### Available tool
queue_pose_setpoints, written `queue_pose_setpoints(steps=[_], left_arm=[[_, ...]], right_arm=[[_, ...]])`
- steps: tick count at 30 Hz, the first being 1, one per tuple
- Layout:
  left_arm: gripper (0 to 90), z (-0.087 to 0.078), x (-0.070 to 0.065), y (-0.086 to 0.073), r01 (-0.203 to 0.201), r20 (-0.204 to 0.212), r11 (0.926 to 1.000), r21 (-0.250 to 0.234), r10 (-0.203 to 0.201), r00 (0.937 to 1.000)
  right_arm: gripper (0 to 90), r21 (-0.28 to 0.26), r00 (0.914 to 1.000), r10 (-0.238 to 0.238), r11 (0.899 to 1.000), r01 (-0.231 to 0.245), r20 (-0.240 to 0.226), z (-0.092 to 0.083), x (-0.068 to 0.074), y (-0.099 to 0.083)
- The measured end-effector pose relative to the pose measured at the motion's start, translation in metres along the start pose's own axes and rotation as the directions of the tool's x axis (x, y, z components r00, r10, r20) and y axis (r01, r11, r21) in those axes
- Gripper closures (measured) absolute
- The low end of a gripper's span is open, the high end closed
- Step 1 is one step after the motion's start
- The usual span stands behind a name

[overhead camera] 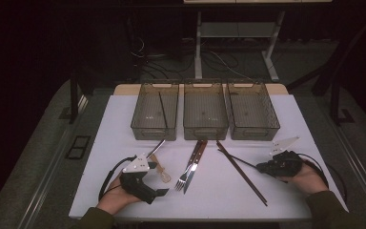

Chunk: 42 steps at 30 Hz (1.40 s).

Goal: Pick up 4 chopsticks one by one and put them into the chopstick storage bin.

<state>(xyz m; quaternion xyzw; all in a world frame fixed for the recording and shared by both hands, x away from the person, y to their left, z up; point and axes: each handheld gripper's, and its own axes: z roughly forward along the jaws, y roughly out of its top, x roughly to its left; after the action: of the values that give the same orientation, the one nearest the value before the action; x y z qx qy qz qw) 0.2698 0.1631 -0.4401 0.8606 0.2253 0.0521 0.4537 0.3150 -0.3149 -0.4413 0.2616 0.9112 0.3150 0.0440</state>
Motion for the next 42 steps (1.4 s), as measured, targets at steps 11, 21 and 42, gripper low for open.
queue_pose_setpoints(steps=[11, 21, 42], left_arm=[[0.0, 0.0, 0.0, 0.0, -0.004, 0.002, 1.0, 0.006, 0.004, 1.0], [0.0, 0.0, 0.0, 0.0, -0.003, 0.003, 1.0, 0.007, 0.003, 1.0], [0.0, 0.0, 0.001, 0.0, 0.003, 0.002, 1.0, 0.002, -0.003, 1.0]], right_arm=[[85.8, -0.022, 0.9999, 0.007, 1.0, -0.007, -0.014, -0.003, 0.0, 0.003], [85.8, -0.07, 0.9992, 0.034, 0.997, -0.035, -0.022, -0.012, 0.0, 0.007], [85.8, -0.149, 0.9975, 0.046, 0.987, -0.054, -0.054, -0.017, 0.008, 0.035]])
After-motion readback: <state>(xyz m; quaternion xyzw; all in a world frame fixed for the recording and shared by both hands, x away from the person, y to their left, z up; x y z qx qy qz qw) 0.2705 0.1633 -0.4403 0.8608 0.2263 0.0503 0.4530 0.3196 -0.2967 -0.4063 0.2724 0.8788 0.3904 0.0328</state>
